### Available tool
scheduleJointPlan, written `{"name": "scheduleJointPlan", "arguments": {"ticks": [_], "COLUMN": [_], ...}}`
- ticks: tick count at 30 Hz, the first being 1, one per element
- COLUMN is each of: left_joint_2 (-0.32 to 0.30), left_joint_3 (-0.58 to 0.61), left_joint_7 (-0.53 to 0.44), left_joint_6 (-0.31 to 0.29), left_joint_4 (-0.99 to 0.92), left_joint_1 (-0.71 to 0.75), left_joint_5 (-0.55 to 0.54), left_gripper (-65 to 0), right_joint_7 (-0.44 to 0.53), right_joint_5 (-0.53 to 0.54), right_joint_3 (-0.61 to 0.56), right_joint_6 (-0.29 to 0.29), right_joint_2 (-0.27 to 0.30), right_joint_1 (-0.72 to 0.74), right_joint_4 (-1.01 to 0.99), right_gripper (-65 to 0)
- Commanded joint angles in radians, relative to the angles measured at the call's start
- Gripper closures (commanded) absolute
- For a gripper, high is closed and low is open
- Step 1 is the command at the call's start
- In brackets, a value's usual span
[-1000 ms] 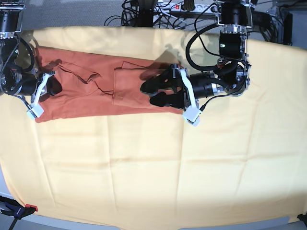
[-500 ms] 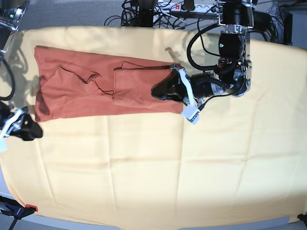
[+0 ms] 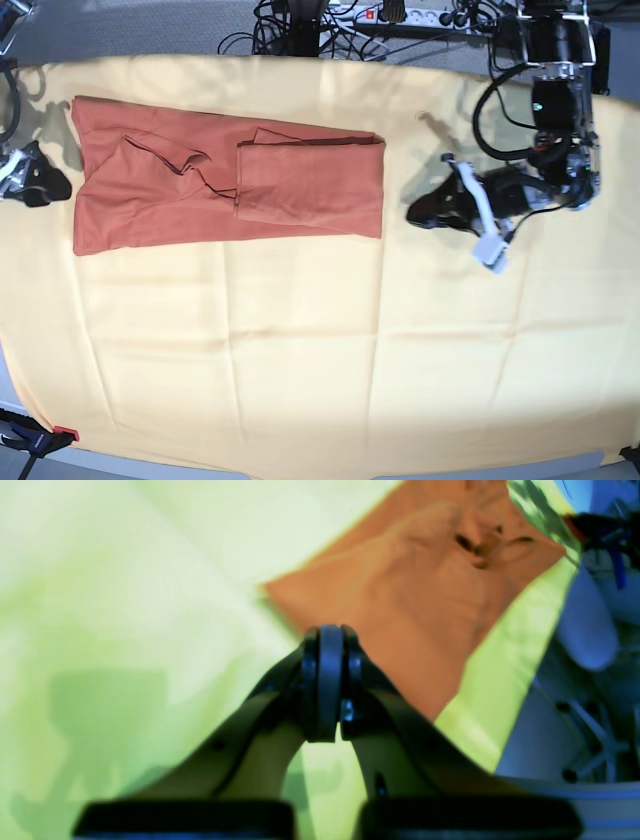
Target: Fold the T-shirt properly
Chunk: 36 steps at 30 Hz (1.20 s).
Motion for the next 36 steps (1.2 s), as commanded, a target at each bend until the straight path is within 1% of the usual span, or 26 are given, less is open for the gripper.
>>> {"name": "scheduleJointPlan", "arguments": {"ticks": [1, 5, 7, 8, 10, 14, 18, 22, 25, 29, 32, 34, 36], "left_joint_2": [-0.027, -0.094, -0.121, -0.131, -0.148, -0.159, -0.159, -0.164, -0.164, -0.164, -0.164, -0.164, -0.164], "left_joint_3": [-0.021, -0.055, -0.055, -0.055, -0.055, -0.055, -0.055, -0.055, -0.055, -0.055, -0.055, -0.055, -0.055], "left_joint_7": [-0.019, -0.016, -0.016, -0.016, -0.015, -0.005, -0.004, 0.006, 0.007, 0.006, 0.007, 0.007, 0.007], "left_joint_6": [-0.008, -0.008, 0.014, 0.014, 0.014, 0.014, 0.014, 0.014, 0.014, 0.014, 0.014, 0.013, 0.014], "left_joint_4": [0.015, 0.015, 0.015, 0.015, 0.015, 0.015, 0.015, 0.015, 0.015, 0.015, 0.015, 0.015, 0.015], "left_joint_1": [-0.017, -0.016, -0.016, -0.016, -0.013, -0.014, -0.014, -0.013, -0.013, -0.014, -0.013, -0.014, -0.013], "left_joint_5": [-0.040, -0.068, -0.066, -0.066, -0.066, -0.066, -0.066, -0.066, -0.067, -0.068, -0.082, -0.089, -0.089], "left_gripper": [0.0, 0.0, 0.0, 0.0, 0.0, 0.0, 0.0, 0.0, 0.0, 0.0, 0.0, 0.0, 0.0], "right_joint_7": [0.015, 0.077, 0.091, 0.091, 0.097, 0.163, 0.182, 0.216, 0.216, 0.247, 0.245, 0.238, 0.209], "right_joint_5": [-0.002, -0.096, -0.112, -0.111, -0.125, -0.220, -0.296, -0.397, -0.434, -0.431, -0.386, -0.349, -0.299], "right_joint_3": [0.007, 0.007, 0.006, 0.006, 0.005, 0.005, 0.005, 0.005, 0.005, 0.005, 0.005, 0.005, 0.005], "right_joint_6": [0.001, -0.005, -0.013, -0.013, -0.013, -0.032, -0.058, -0.105, -0.134, -0.145, -0.145, -0.133, -0.115], "right_joint_2": [0.009, -0.069, -0.106, -0.125, -0.156, -0.201, -0.203, -0.200, -0.200, -0.200, -0.201, -0.201, -0.201], "right_joint_1": [-0.002, -0.019, -0.019, -0.019, -0.019, -0.019, -0.019, -0.019, -0.023, -0.050, -0.069, -0.082, -0.086], "right_joint_4": [0.012, 0.012, 0.012, 0.012, 0.012, 0.012, 0.012, 0.012, 0.011, 0.011, 0.011, 0.011, 0.011], "right_gripper": [-38.2, -39.4, -39.4, -39.4, -39.4, -39.4, -39.4, -39.4, -39.4, -39.4, -39.4, -39.4, -39.4]}}
